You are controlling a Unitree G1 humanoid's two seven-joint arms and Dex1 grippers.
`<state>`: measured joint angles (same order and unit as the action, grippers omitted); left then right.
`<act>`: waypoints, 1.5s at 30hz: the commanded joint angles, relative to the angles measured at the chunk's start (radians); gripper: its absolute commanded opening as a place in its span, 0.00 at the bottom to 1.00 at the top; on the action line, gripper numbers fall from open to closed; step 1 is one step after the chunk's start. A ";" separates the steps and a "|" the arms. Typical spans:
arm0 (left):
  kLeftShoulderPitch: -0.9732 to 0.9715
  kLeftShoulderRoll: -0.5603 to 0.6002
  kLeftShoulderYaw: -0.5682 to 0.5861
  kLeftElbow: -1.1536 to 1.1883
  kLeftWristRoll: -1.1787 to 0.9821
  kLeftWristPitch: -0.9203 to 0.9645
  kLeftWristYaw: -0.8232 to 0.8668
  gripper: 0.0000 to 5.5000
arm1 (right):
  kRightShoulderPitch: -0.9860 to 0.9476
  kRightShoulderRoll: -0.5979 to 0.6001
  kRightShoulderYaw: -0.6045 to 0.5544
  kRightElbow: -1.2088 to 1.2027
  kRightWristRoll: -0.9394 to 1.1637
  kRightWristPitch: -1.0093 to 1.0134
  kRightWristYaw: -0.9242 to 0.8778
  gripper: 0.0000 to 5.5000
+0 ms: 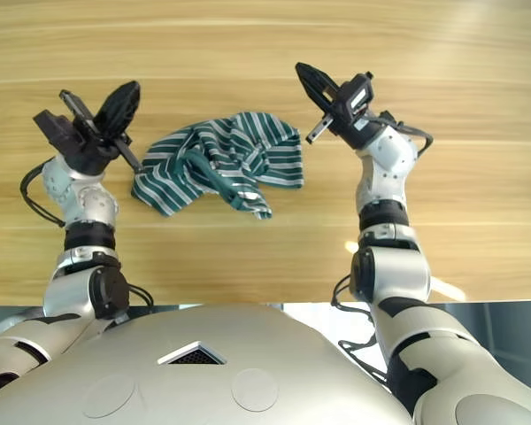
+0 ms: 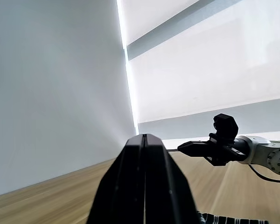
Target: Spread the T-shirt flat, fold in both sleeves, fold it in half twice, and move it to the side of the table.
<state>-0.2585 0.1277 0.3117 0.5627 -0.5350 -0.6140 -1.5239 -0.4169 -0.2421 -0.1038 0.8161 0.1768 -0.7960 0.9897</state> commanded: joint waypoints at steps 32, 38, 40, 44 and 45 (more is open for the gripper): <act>0.247 0.419 -0.319 -0.235 0.298 -0.110 0.303 0.00 | 0.353 -0.223 0.375 -0.488 -0.248 0.119 -0.110 0.01; 0.250 0.432 -0.351 -0.259 0.263 -0.092 0.285 0.00 | 0.327 -0.219 0.384 -0.484 -0.247 0.137 -0.135 0.01; 0.247 0.446 -0.369 -0.241 0.292 -0.101 0.286 0.00 | 0.314 -0.215 0.375 -0.473 -0.259 0.147 -0.163 0.01; 0.238 0.482 -0.391 -0.214 0.374 -0.124 0.318 0.00 | 0.212 -0.168 0.301 -0.419 -0.269 0.222 -0.327 0.01; 0.229 0.495 -0.400 -0.198 0.411 -0.132 0.329 0.00 | 0.189 -0.163 0.287 -0.404 -0.278 0.241 -0.364 0.01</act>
<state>-0.0084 0.5853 -0.0713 0.3423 -0.1812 -0.7264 -1.2100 -0.1638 -0.4178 0.2184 0.3853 -0.0830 -0.5937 0.6889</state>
